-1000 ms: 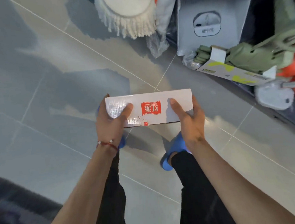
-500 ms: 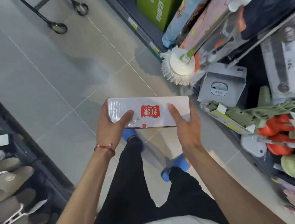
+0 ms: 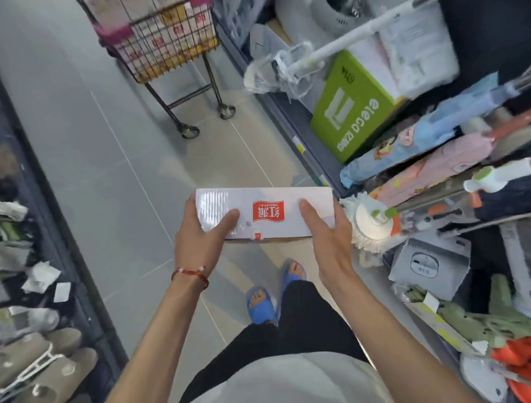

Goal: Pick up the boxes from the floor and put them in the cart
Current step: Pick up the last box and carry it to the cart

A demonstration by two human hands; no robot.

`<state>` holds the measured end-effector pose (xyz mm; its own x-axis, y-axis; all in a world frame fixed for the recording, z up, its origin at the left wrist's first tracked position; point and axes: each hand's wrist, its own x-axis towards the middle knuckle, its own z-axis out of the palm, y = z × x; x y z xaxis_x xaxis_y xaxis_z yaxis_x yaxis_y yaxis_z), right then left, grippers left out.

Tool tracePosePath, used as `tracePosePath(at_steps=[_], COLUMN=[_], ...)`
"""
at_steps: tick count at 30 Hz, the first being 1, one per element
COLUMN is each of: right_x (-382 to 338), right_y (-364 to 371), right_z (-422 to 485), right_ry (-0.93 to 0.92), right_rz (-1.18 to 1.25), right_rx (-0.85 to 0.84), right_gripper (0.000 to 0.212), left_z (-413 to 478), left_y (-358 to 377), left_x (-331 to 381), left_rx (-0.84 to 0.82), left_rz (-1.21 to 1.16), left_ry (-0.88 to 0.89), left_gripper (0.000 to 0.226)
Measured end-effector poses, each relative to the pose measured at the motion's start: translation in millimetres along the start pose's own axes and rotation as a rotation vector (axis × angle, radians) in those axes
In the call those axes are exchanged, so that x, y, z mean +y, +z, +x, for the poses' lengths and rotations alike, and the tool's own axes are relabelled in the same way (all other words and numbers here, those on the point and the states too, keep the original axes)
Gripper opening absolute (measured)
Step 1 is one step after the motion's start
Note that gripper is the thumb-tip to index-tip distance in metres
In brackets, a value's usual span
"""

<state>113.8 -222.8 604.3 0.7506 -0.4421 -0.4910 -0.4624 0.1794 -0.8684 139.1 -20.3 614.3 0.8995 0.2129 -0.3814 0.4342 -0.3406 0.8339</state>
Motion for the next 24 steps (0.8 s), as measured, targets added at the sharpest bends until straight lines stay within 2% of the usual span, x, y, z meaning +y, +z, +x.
tracePosePath(at_steps=[3, 11, 17, 21, 24], right_x=[-29.1, -108.8, -162.2, -193.9, -213.5], right_y=[41.9, 165.8, 261.7, 331.4, 381.4], right_z=[34.1, 129.3, 192.7, 225.5, 245.5], right_ry=[-0.017, -0.07, -0.09, -0.101, -0.129], right_rz=[0.001, -0.077, -0.062, -0.03, 0.022], right_rx=[-0.039, -0.15, -0.191, -0.161, -0.073], right_gripper=[0.044, 0.045, 0.043, 0.046, 0.047], left_z=[42.1, 182.0, 289.6, 364.6, 424.6], left_y=[-16.2, -62.9, -105.3, -144.6, -173.0], left_x=[18.3, 76.2, 122.3, 144.5, 167.1], left_rx=[0.042, 0.13, 0.163, 0.16, 0.079], left_rz=[-0.025, -0.064, -0.036, -0.036, -0.023], left_ry=[-0.016, -0.044, 0.0, 0.04, 0.079], left_gripper=[0.058, 0.055, 0.074, 0.064, 0.072])
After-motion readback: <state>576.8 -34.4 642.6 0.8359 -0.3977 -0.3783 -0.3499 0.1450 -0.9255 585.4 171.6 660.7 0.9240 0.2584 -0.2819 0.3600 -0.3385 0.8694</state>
